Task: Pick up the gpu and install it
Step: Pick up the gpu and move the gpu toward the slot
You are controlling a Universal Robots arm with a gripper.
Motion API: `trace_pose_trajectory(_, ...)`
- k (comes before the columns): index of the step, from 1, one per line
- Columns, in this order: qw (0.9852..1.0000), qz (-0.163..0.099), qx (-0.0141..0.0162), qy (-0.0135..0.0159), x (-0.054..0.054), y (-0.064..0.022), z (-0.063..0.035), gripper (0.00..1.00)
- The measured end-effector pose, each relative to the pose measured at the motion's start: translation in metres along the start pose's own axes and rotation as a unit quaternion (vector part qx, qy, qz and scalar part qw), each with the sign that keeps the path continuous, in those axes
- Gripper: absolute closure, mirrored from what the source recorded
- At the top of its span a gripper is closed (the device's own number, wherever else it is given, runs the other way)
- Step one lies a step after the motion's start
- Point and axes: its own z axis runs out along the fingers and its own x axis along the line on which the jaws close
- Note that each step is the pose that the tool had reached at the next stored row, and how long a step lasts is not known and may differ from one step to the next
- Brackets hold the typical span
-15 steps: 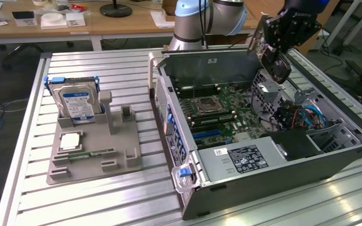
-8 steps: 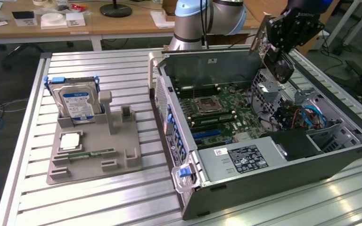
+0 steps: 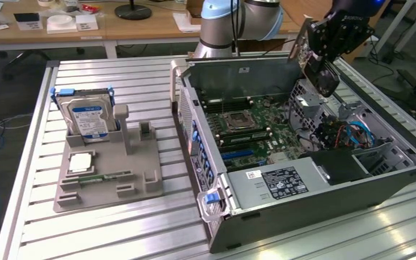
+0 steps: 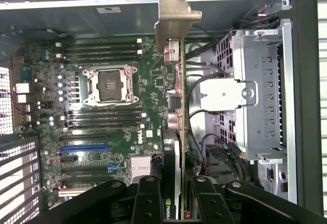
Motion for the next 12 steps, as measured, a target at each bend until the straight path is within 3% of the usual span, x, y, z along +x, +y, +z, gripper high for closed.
trace_pose_trajectory(12, 1.0, 0.0, 0.0, 0.0, -0.0002, -0.0019, 0.0047, 0.73)
